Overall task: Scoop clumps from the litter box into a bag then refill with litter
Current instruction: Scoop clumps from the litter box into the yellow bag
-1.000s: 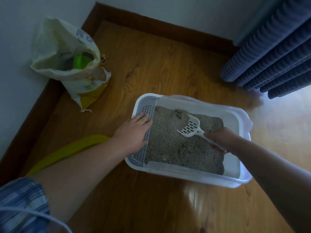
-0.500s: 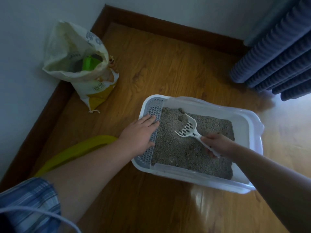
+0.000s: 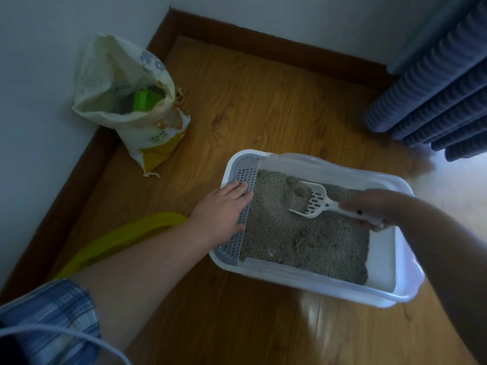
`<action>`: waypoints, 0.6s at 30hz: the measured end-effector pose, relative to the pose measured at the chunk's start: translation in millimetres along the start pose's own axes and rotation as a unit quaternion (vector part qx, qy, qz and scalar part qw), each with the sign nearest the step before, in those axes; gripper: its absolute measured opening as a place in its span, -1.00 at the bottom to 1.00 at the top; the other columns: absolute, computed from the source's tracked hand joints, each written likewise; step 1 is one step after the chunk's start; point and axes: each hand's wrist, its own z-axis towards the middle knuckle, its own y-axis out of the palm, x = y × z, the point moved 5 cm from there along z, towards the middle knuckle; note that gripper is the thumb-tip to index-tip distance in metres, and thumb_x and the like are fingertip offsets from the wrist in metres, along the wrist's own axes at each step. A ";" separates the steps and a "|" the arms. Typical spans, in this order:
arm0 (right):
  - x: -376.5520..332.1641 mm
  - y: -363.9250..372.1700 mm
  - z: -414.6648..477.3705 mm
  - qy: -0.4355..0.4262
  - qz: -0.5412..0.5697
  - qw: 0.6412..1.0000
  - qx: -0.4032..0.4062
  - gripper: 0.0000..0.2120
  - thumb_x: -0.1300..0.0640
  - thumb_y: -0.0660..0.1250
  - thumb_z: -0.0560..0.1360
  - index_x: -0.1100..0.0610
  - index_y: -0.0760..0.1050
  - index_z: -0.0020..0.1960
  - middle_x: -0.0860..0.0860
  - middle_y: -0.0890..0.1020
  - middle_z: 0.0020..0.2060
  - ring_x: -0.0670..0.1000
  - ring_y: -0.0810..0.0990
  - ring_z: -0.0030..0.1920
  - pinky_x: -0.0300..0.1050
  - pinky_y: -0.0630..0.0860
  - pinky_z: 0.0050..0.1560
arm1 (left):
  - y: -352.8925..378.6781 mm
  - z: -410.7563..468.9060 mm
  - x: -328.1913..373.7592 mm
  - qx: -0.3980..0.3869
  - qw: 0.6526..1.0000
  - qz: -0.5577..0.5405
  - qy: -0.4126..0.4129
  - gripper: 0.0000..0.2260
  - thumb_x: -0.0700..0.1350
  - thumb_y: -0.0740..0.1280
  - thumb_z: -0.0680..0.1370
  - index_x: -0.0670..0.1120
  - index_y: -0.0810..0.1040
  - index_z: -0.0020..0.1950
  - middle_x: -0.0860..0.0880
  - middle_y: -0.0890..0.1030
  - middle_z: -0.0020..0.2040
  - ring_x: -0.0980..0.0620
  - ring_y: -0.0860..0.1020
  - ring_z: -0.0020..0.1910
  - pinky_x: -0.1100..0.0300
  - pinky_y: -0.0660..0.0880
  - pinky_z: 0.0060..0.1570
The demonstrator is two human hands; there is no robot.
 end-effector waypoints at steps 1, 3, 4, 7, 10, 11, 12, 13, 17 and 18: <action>-4.1 -5.4 -1.4 0.001 -0.013 1.000 0.009 -0.64 -0.06 0.32 0.57 0.22 0.57 -0.19 0.07 0.54 -0.48 0.00 0.37 -0.56 -0.23 0.32 -0.47 | 0.8 -0.2 -0.4 -0.002 1.000 0.000 0.000 -0.23 0.14 0.34 0.57 0.02 -0.02 0.64 0.03 -0.07 0.64 0.04 -0.11 0.61 0.04 -0.01 0.52; -17.6 -10.2 -4.7 -0.018 -0.065 0.997 0.036 -0.65 -0.04 0.31 0.58 0.22 0.58 -0.20 0.04 0.54 -0.51 -0.01 0.37 -0.59 -0.24 0.33 -0.48 | 1.8 0.0 -0.9 -0.003 1.000 -0.001 0.000 -0.23 0.13 0.35 0.57 0.02 -0.01 0.64 0.03 -0.07 0.64 0.04 -0.11 0.61 0.04 -0.01 0.53; -26.3 -8.1 -5.3 -0.036 -0.094 0.994 0.052 -0.65 -0.03 0.29 0.59 0.24 0.58 -0.17 0.03 0.54 -0.51 -0.01 0.39 -0.58 -0.23 0.36 -0.47 | 1.8 0.4 -0.9 -0.002 1.000 -0.002 0.000 -0.23 0.13 0.35 0.57 0.02 -0.01 0.63 0.03 -0.07 0.64 0.04 -0.11 0.61 0.03 -0.01 0.53; -43.4 19.0 -1.5 -0.090 -0.104 0.989 0.061 -0.64 -0.04 0.23 0.63 0.23 0.60 -0.07 0.08 0.56 -0.44 -0.01 0.45 -0.52 -0.21 0.44 -0.43 | 0.6 0.8 -0.6 -0.005 1.000 -0.005 0.000 -0.23 0.12 0.35 0.57 0.02 -0.01 0.63 0.03 -0.08 0.64 0.04 -0.12 0.61 0.01 0.00 0.53; -39.6 50.2 3.9 -0.143 -0.041 0.989 0.025 -0.72 -0.05 0.19 0.66 0.08 0.57 -0.05 0.12 0.57 -0.38 0.01 0.47 -0.48 -0.20 0.45 -0.44 | -1.2 -0.7 -0.9 -0.007 1.000 -0.009 -0.005 -0.24 0.12 0.35 0.57 0.02 -0.02 0.64 0.03 -0.09 0.64 0.04 -0.12 0.61 0.01 -0.01 0.53; -34.1 52.3 4.6 -0.155 -0.029 0.987 0.017 -0.70 -0.05 0.18 0.66 0.11 0.57 -0.04 0.13 0.57 -0.38 0.02 0.47 -0.47 -0.19 0.44 -0.44 | -1.4 -1.3 -0.6 -0.007 1.000 -0.010 -0.004 -0.24 0.12 0.34 0.57 0.02 -0.02 0.64 0.03 -0.09 0.64 0.04 -0.13 0.61 0.01 -0.02 0.52; -27.4 49.8 4.9 -0.159 -0.019 0.987 0.006 -0.67 -0.05 0.18 0.66 0.16 0.58 -0.03 0.14 0.57 -0.38 0.02 0.46 -0.47 -0.18 0.42 -0.45 | -1.2 -1.5 -0.5 -0.007 1.000 -0.011 -0.004 -0.24 0.12 0.34 0.58 0.02 -0.02 0.64 0.03 -0.09 0.64 0.04 -0.13 0.61 0.01 -0.02 0.52; -20.0 44.0 5.3 -0.153 -0.007 0.988 -0.002 -0.66 -0.05 0.19 0.66 0.19 0.58 -0.03 0.15 0.56 -0.39 0.03 0.45 -0.47 -0.18 0.40 -0.46 | -1.2 -1.4 -0.5 -0.008 1.000 -0.011 -0.003 -0.24 0.11 0.34 0.58 0.02 -0.02 0.64 0.03 -0.09 0.64 0.04 -0.13 0.61 0.02 -0.02 0.52; -4.7 24.2 9.9 -0.102 -0.005 0.995 0.001 -0.59 -0.07 0.22 0.64 0.29 0.57 -0.02 0.18 0.52 -0.41 0.02 0.41 -0.51 -0.18 0.36 -0.45 | -1.3 0.2 0.6 -0.006 1.000 -0.014 -0.001 -0.24 0.11 0.35 0.57 0.02 -0.01 0.64 0.02 -0.08 0.64 0.04 -0.12 0.61 0.02 -0.02 0.53; -7.2 25.2 12.5 -0.093 -0.007 0.996 0.004 -0.57 -0.08 0.23 0.63 0.31 0.58 -0.01 0.16 0.53 -0.42 0.02 0.41 -0.51 -0.17 0.37 -0.44 | -1.3 0.6 0.9 -0.003 1.000 -0.014 0.000 -0.24 0.11 0.35 0.57 0.02 -0.01 0.64 0.03 -0.08 0.64 0.04 -0.12 0.61 0.02 -0.02 0.53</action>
